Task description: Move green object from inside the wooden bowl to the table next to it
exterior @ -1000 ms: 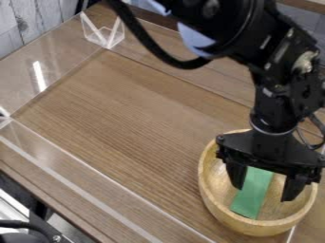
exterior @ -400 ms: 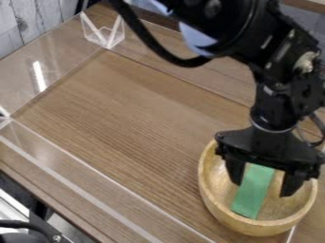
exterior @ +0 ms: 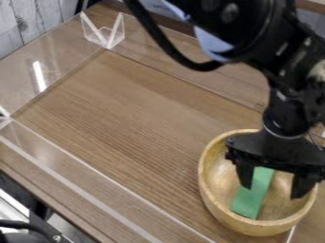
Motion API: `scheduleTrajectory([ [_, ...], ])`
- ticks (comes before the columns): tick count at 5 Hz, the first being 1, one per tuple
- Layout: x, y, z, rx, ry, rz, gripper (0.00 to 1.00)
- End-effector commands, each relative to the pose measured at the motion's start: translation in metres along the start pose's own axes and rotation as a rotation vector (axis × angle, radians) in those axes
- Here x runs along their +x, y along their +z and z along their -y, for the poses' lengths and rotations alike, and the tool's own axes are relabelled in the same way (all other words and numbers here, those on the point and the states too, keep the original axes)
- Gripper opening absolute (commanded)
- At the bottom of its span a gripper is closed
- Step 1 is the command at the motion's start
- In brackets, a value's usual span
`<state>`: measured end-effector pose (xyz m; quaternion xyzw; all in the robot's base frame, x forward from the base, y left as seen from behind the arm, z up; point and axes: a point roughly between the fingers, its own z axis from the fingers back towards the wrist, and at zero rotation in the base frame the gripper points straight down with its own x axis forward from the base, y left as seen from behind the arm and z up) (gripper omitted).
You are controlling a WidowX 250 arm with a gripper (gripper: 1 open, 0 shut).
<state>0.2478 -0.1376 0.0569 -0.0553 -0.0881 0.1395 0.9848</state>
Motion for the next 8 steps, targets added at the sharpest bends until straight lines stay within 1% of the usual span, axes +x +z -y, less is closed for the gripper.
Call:
scheduleTrajectory([
  [1, 0.006, 0.014, 0.014, -0.028, 0.051, 0.059, 1.00],
  [2, 0.003, 0.035, 0.017, -0.029, 0.020, 0.066, 1.00],
  [3, 0.002, 0.050, 0.017, -0.036, -0.016, 0.069, 1.00],
  [4, 0.004, 0.041, 0.008, -0.022, 0.019, 0.067, 1.00],
  [5, -0.002, 0.020, 0.000, -0.014, 0.019, 0.059, 1.00],
  [6, -0.006, -0.003, -0.004, -0.005, 0.015, 0.053, 1.00],
  [7, 0.004, 0.000, 0.000, 0.003, 0.035, 0.054, 0.00],
  [8, 0.017, 0.019, 0.006, -0.009, 0.058, 0.064, 0.00],
])
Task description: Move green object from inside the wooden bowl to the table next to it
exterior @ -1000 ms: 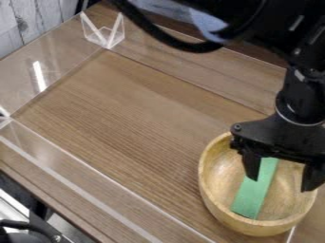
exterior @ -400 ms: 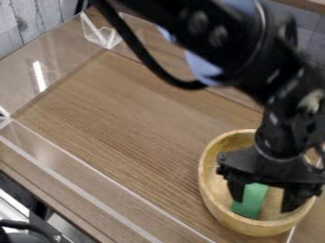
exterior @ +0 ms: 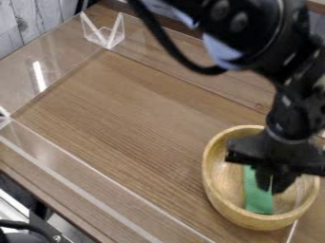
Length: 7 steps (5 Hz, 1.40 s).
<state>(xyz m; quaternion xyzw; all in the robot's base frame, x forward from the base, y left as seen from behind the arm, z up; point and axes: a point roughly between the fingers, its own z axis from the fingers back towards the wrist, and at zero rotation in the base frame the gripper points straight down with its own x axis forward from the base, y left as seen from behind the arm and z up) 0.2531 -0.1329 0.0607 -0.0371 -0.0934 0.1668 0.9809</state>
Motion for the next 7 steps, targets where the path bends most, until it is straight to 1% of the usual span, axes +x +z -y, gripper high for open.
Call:
scheduleTrajectory([
  [1, 0.026, 0.047, 0.014, -0.084, 0.044, 0.057, 0.00],
  [2, 0.028, 0.069, 0.010, -0.149, 0.066, 0.074, 0.00],
  [3, 0.023, 0.074, 0.007, -0.180, 0.069, 0.078, 0.00],
  [4, 0.024, 0.082, 0.000, -0.201, 0.052, 0.076, 0.00],
  [5, 0.023, 0.087, -0.009, -0.226, 0.036, 0.075, 0.00],
  [6, 0.026, 0.082, -0.011, -0.242, 0.078, 0.099, 0.00],
  [7, 0.028, 0.079, -0.011, -0.241, 0.111, 0.115, 0.00],
])
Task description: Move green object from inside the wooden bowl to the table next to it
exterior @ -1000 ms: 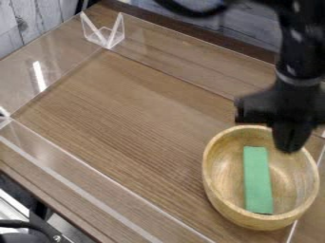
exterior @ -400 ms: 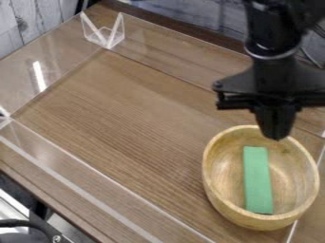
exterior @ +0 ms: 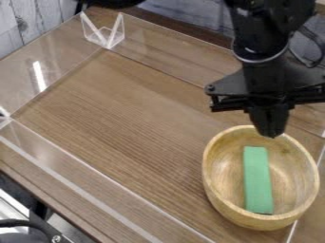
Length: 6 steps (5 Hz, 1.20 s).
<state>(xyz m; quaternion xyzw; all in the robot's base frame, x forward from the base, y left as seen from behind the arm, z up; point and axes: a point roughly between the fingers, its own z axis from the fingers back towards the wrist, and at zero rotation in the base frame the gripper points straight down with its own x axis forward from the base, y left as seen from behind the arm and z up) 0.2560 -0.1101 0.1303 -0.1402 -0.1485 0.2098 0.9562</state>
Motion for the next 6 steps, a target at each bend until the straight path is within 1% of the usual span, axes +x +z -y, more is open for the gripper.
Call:
scheduleTrajectory([
  [1, 0.009, 0.002, 0.001, -0.037, -0.012, 0.034, 0.00],
  [2, 0.012, -0.004, -0.003, -0.045, -0.024, 0.038, 0.00],
  [3, 0.008, 0.006, -0.006, -0.059, -0.066, 0.035, 0.00],
  [4, 0.005, 0.016, -0.007, -0.068, -0.111, 0.034, 1.00],
  [5, 0.003, 0.026, 0.012, -0.042, -0.027, 0.081, 0.00],
  [6, 0.000, 0.031, 0.033, -0.031, 0.046, 0.131, 0.00],
])
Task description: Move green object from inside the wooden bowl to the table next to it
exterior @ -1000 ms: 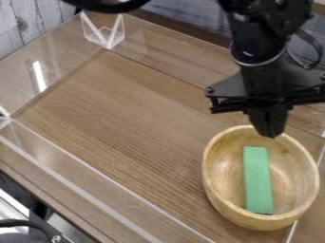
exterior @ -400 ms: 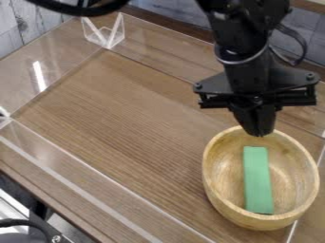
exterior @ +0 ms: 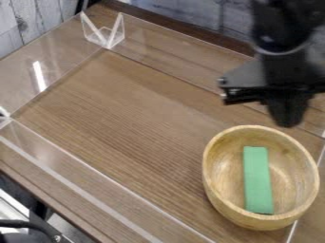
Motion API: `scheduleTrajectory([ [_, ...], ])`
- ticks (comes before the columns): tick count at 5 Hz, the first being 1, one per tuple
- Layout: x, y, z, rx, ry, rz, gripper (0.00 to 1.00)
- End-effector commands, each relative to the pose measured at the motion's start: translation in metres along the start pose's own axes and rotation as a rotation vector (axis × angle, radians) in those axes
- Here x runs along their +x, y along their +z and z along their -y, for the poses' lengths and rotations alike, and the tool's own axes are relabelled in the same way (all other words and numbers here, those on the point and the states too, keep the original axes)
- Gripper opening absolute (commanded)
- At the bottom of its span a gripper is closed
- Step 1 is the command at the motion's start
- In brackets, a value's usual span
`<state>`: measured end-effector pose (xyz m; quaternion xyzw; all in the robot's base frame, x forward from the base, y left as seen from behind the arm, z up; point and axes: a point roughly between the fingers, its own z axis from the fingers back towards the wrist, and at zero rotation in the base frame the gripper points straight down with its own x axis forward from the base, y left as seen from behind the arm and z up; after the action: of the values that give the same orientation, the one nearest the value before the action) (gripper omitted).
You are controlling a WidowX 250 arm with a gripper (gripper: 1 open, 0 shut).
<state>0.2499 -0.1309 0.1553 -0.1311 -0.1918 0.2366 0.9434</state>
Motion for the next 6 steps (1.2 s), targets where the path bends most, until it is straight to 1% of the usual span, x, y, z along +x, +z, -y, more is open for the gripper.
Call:
scheduleTrajectory([
  [1, -0.001, -0.001, 0.000, -0.046, -0.027, 0.018, 0.00],
  [2, -0.004, -0.005, -0.009, -0.064, -0.038, 0.012, 0.00],
  [3, -0.016, -0.014, -0.006, -0.034, -0.030, -0.004, 1.00],
  [4, -0.033, -0.026, -0.004, -0.003, -0.045, -0.025, 1.00],
  [5, -0.038, -0.037, -0.013, 0.031, -0.039, -0.037, 1.00],
  [6, -0.039, -0.048, -0.022, 0.068, -0.022, -0.046, 1.00],
])
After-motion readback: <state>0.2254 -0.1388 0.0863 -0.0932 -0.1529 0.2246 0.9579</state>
